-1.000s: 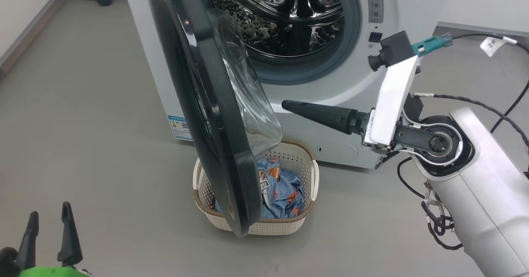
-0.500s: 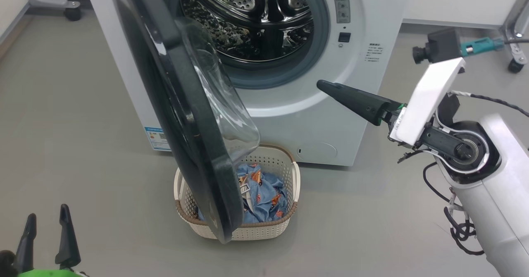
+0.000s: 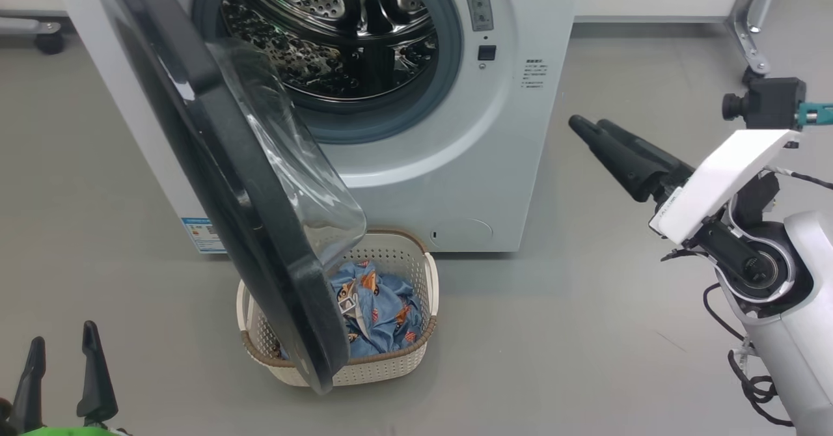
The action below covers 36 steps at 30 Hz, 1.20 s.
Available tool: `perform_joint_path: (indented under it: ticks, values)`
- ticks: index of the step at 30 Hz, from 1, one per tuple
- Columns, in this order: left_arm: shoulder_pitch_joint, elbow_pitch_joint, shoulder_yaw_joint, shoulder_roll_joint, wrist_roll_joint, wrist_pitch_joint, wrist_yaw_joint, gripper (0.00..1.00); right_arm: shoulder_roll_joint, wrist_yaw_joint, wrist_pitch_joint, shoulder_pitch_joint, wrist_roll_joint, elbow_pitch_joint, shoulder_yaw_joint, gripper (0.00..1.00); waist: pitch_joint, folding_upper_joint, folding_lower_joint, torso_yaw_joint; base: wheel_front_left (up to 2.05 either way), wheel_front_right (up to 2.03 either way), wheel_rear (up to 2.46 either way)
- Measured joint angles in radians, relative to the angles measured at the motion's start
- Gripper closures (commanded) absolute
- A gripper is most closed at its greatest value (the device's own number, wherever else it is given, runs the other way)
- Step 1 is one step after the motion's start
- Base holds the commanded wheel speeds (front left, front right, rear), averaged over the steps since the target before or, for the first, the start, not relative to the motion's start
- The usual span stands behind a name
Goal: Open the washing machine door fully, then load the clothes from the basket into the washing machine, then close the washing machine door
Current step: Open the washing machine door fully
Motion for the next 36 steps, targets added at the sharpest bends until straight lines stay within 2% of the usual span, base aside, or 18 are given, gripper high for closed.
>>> perform_joint_path:
  ticks: [11, 18, 24, 32, 34, 36]
  values:
    - [0.001, -0.031, -0.011, -0.002, 0.018, 0.0, 0.0, 0.0, -0.02, 0.0, -0.171, 0.09, -0.13, 0.015, -0.017, 0.0, 0.008, 0.0, 0.0, -0.054, 0.0, 0.0, 0.0]
    - [0.001, -0.035, -0.019, -0.002, 0.019, 0.0, 0.0, 0.0, -0.041, 0.0, -0.277, 0.17, -0.237, 0.072, -0.026, 0.0, 0.01, 0.0, 0.0, -0.064, 0.0, 0.0, 0.0]
    - [0.001, -0.039, -0.038, -0.001, 0.019, 0.0, 0.0, 0.0, -0.034, -0.001, -0.364, 0.217, -0.317, 0.103, -0.007, 0.0, 0.01, 0.0, 0.0, -0.07, 0.0, 0.0, 0.0]
    - [0.001, -0.056, -0.044, 0.0, 0.019, 0.0, 0.0, 0.0, -0.018, -0.031, -0.499, 0.25, -0.431, 0.144, 0.0, 0.0, 0.018, 0.0, 0.0, -0.074, 0.0, 0.0, 0.0]
    - [0.001, -0.061, -0.049, 0.001, 0.019, 0.0, 0.0, 0.0, -0.01, -0.054, -0.542, 0.255, -0.458, 0.171, 0.0, 0.0, 0.022, 0.0, 0.0, -0.074, 0.0, 0.0, 0.0]
    - [0.001, -0.064, -0.059, 0.003, 0.019, 0.0, 0.0, 0.0, -0.008, -0.064, -0.569, 0.268, -0.481, 0.187, 0.002, 0.0, 0.024, 0.0, 0.0, -0.073, 0.0, 0.0, 0.0]
